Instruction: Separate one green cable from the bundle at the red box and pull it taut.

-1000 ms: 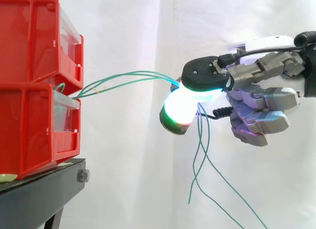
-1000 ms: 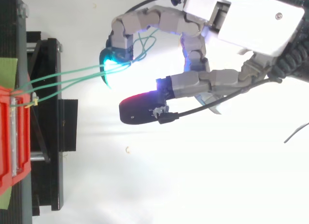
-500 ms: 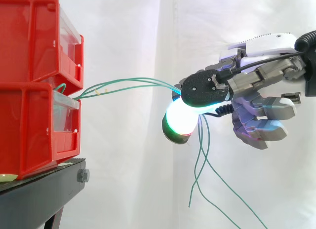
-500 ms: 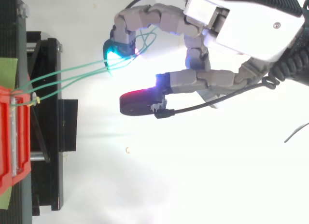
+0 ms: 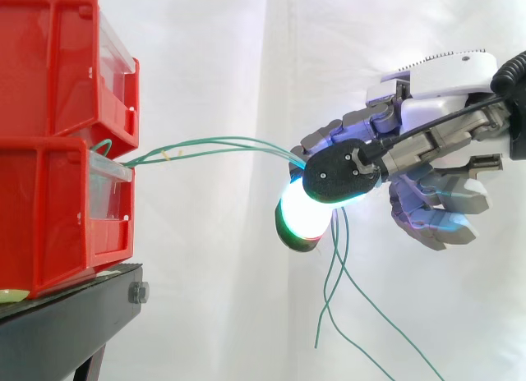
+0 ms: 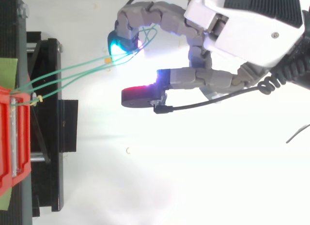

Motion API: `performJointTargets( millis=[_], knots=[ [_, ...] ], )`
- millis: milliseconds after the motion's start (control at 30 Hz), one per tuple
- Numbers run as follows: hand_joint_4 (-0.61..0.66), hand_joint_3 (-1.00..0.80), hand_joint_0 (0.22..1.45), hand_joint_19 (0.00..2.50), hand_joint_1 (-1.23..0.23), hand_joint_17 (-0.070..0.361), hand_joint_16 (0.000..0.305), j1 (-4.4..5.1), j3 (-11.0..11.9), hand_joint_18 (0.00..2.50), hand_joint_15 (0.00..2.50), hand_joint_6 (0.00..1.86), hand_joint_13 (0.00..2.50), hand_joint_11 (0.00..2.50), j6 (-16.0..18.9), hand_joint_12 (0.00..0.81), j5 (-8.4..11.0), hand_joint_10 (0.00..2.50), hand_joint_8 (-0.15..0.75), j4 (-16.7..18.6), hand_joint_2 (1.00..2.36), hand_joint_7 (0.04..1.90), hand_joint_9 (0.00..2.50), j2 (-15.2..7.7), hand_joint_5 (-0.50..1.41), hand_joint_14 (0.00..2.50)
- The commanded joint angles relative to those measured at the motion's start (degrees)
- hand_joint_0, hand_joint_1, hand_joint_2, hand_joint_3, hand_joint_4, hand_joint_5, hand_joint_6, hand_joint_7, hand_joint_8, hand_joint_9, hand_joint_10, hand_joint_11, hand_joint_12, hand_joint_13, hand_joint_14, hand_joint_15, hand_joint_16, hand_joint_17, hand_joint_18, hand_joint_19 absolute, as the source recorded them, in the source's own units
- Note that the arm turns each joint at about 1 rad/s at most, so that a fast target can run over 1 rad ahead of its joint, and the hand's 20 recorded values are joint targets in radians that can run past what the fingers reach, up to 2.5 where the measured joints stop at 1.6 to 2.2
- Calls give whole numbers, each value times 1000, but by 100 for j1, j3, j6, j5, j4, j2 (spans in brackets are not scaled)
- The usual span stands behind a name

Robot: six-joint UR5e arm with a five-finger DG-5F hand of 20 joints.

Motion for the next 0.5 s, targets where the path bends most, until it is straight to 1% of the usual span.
performJointTargets(
  millis=[0, 67, 100, 200, 433, 467],
  knots=[
    [-100, -155, 724, 776, -760, 139, 62, 3, -5, 1597, 795, 502, 1800, 599, -306, 431, -5, 23, 253, 9, 1016, 1282, 2151, 0, 152, 24],
    [-99, -153, 724, 777, -760, 140, 62, 3, -5, 1597, 800, 502, 1799, 620, -464, 434, -5, 22, 254, 9, 1016, 1286, 2152, 0, 152, 24],
    [-100, -151, 723, 774, -760, 139, 62, 12, -5, 1597, 790, 502, 1801, 618, -816, 437, 4, 24, 254, 18, 1016, 1280, 2152, 0, 152, 24],
    [-101, -160, 725, 771, -759, 140, 62, 12, -5, 1596, 800, 502, 1803, 614, -1106, 429, -5, 24, 254, 71, 1016, 1281, 2152, 0, 152, 22],
    [-100, -160, 724, 779, -758, 139, 62, 12, 4, 1595, 812, 502, 1803, 610, -1378, 427, -22, 24, 253, 220, 1016, 1286, 2158, 0, 151, 25],
    [-100, -167, 725, 779, -758, 138, 62, 12, -5, 1594, 811, 502, 1802, 616, -1484, 425, -22, 22, 254, 238, 1016, 1285, 2158, 0, 151, 24]
  ],
)
